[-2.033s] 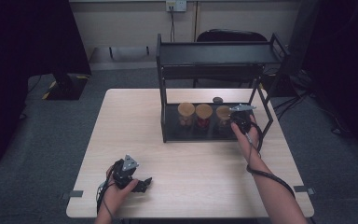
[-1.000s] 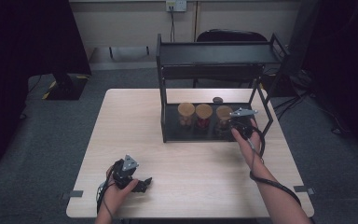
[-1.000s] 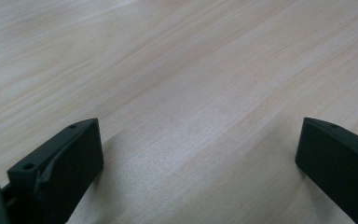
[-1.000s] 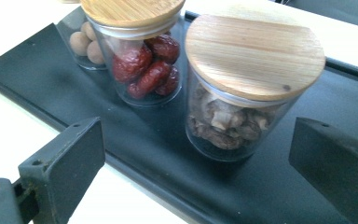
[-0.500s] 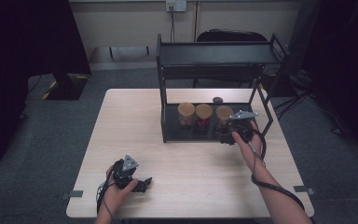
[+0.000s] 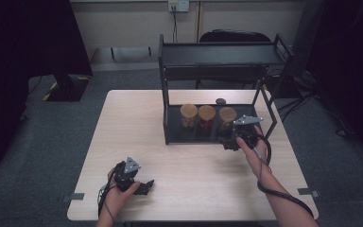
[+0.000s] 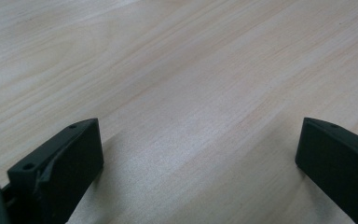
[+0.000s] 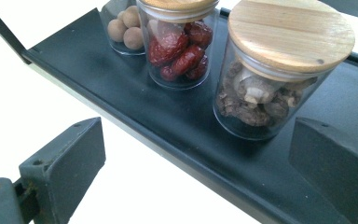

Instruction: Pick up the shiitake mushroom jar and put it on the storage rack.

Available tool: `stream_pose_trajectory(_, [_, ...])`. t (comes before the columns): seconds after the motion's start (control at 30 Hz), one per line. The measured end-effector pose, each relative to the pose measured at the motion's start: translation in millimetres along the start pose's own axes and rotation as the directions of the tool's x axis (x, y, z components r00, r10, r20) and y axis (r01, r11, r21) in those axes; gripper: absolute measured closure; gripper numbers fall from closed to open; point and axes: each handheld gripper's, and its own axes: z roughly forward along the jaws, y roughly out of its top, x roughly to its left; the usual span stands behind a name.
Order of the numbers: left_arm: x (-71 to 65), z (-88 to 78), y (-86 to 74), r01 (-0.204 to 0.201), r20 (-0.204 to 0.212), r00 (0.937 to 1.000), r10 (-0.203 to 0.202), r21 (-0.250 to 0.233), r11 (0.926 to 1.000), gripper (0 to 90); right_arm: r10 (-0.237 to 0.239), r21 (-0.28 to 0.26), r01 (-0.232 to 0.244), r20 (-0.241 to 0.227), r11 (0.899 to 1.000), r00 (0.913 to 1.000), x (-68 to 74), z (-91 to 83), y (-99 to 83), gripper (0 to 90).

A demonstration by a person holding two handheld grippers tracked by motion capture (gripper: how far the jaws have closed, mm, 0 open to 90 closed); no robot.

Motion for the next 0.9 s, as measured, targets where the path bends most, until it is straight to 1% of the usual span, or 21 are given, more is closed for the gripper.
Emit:
stream_pose_trajectory(0.6, [0.0, 0.0, 0.0, 0.000, 0.000, 1.0000, 0.000, 0.000, 1.0000, 0.3, 0.007, -0.008, -0.007, -0.033, 1.000, 0.9994, 1.1, -10.9, -12.4, 3.1])
stream_pose_trajectory(0.9, [0.3, -0.1, 0.0, -0.004, -0.001, 1.0000, 0.004, 0.001, 1.0000, 0.3, -0.013, -0.011, 0.013, -0.047, 1.000, 0.9988, 3.7, -16.3, -17.3, 3.1])
